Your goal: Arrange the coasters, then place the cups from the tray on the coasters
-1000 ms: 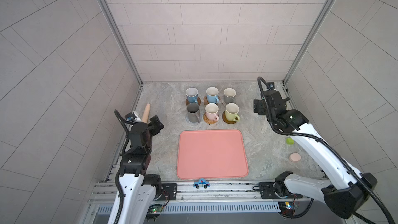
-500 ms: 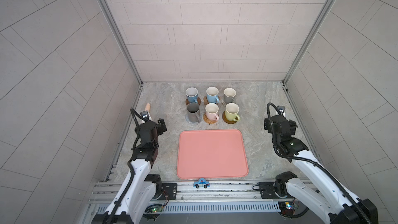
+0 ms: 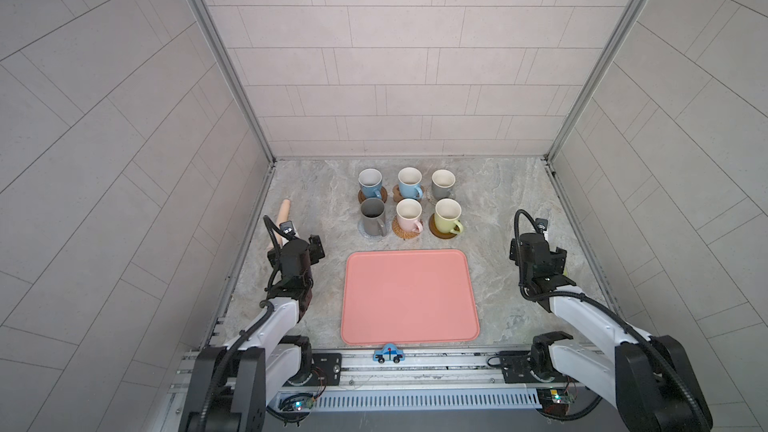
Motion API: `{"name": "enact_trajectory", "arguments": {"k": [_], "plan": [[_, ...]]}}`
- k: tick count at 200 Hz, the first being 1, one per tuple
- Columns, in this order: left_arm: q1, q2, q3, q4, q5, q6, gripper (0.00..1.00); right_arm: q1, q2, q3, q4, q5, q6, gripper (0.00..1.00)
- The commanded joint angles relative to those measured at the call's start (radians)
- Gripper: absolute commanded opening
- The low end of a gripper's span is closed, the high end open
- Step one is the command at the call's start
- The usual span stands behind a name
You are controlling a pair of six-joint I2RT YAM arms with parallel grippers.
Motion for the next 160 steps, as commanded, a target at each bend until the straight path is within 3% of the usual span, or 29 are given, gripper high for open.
{"name": "enact_trajectory", "arguments": {"k": [1,52,100,115,144,160], "plan": [[0.004,0.060,-0.013,0.166,0.005,0.026,1.00,-0.016,0.050,0.020,0.129,-0.003,0.011,1.00],[0.005,0.228,0.032,0.334,0.028,0.049,1.00,-0.040,0.190,0.074,0.252,-0.030,0.008,1.00],[0.005,0.320,0.052,0.383,0.049,0.047,1.00,-0.054,0.295,0.120,0.339,-0.037,-0.015,0.99],[0.005,0.385,0.052,0.478,0.062,0.056,1.00,-0.066,0.351,0.108,0.426,-0.053,-0.024,0.99],[0.005,0.529,0.051,0.643,0.073,0.064,1.00,-0.061,0.366,0.124,0.412,-0.103,-0.054,0.99],[0.003,0.487,0.103,0.486,0.104,0.070,1.00,-0.062,0.361,0.100,0.451,-0.122,-0.064,1.00]]}}
